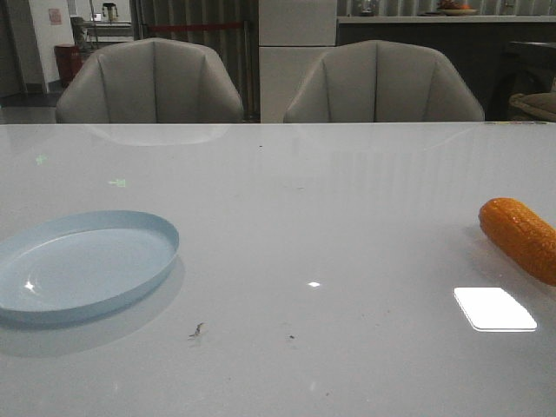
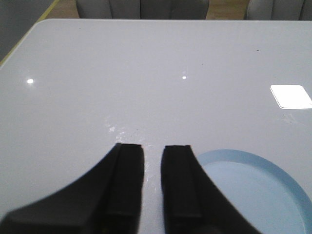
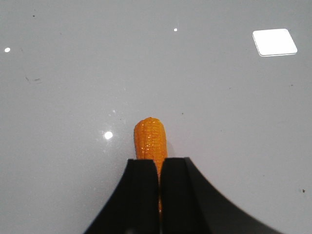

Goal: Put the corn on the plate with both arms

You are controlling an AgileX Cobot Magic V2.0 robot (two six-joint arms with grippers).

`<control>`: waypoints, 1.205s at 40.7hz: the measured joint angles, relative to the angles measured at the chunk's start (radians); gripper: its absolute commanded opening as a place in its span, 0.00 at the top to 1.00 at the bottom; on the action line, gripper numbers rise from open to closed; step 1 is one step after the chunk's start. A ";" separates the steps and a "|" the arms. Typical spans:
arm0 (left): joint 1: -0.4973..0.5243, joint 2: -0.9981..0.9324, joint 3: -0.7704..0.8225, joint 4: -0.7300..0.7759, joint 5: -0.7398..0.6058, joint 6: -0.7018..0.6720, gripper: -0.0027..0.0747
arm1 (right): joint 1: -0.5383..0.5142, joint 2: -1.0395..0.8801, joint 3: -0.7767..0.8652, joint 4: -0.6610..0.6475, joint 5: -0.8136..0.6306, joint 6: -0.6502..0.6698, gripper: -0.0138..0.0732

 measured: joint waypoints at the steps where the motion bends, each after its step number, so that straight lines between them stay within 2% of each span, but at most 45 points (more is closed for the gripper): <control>1: 0.000 0.009 0.000 0.000 0.000 0.000 0.32 | 0.000 0.004 0.000 -0.001 0.000 0.000 0.40; 4: 0.000 0.037 0.000 -0.002 0.000 0.000 0.26 | 0.000 0.017 0.000 -0.001 0.000 0.000 0.33; 11: 0.000 0.092 0.000 -0.015 0.004 0.000 0.30 | 0.000 0.047 0.000 -0.001 -0.006 0.000 0.33; 17: 0.000 0.144 -0.041 -0.020 0.097 0.000 0.34 | 0.000 0.069 0.000 -0.001 -0.011 0.000 0.33; 21: 0.000 0.195 -0.106 -0.020 0.180 0.000 0.34 | 0.000 0.090 -0.002 -0.001 0.004 0.000 0.33; 34: 0.000 0.462 -0.392 -0.015 0.408 0.000 0.35 | 0.000 0.186 -0.098 -0.001 0.191 0.000 0.33; 49: 0.000 0.806 -0.580 -0.020 0.496 0.000 0.35 | 0.000 0.193 -0.110 -0.001 0.207 0.000 0.33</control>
